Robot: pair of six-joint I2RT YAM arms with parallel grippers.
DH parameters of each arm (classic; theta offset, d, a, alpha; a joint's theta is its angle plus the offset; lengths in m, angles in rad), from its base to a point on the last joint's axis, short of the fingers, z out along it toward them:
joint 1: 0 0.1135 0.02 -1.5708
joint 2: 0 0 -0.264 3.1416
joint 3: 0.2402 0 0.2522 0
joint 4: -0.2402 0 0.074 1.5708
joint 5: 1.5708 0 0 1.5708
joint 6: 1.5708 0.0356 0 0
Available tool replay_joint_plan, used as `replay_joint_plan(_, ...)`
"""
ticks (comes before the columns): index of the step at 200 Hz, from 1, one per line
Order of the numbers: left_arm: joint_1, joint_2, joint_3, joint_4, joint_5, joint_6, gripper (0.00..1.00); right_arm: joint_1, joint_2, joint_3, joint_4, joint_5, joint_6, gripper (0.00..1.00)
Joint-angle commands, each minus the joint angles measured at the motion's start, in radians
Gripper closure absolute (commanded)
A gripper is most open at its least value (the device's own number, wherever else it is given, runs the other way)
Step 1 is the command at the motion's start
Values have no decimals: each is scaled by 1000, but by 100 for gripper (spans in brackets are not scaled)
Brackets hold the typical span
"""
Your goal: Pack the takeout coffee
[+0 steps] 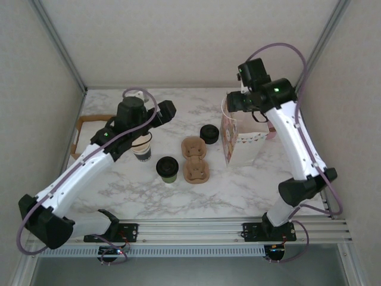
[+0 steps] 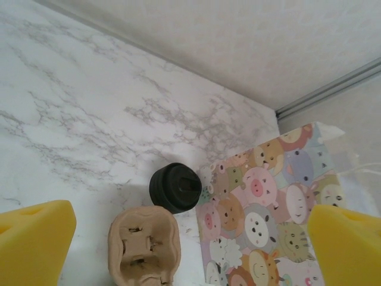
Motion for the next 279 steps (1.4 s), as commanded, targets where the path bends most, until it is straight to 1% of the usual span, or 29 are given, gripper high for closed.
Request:
replay_joint_plan(1,9,-86,-50,65,-26,1,0,37,-77,36,-47,-40,9,23)
replay_joint_plan(15,9,-126,-95,90,-21,-4,0,76,-95,31,-57,-65,14,22)
replay_joint_plan(34,9,-165,-143,100,-14,-8,0,158,-96,24,-68,-98,27,21)
replay_joint_plan(55,9,-173,-160,57,-23,0,0,266,-76,7,-71,-118,59,20)
replay_joint_plan(72,12,-180,-183,28,-44,-3,0,355,-52,-18,-64,-110,90,19)
replay_joint_plan(91,20,-185,-214,9,-35,-6,0,416,-9,-37,-61,-105,121,18)
replay_joint_plan(106,30,-186,-241,12,-14,-9,0,446,34,-51,-60,-105,144,18)
replay_joint_plan(129,47,-163,-261,9,39,-8,0,452,94,-84,-53,-102,203,18)
replay_joint_plan(153,64,-127,-280,8,82,-12,0,453,145,-134,-22,-93,269,14)
replay_joint_plan(163,74,-117,-292,18,108,-15,0,453,170,-143,-22,-64,297,13)
replay_joint_plan(185,109,-87,-314,42,203,-21,0,453,228,-157,-19,-8,347,12)
replay_joint_plan(198,123,-75,-323,47,229,-20,1,451,254,-180,-6,15,360,12)
replay_joint_plan(206,132,-72,-328,46,235,-19,2,447,263,-195,7,16,367,13)
replay_joint_plan(218,144,-69,-337,47,246,-20,5,440,275,-224,31,12,372,19)
replay_joint_plan(235,155,-69,-348,56,262,-25,8,435,289,-260,66,5,372,25)
replay_joint_plan(251,157,-70,-356,60,264,-28,11,429,300,-299,103,-23,374,32)
replay_joint_plan(279,158,-59,-359,63,270,-26,20,417,332,-335,138,-38,393,35)
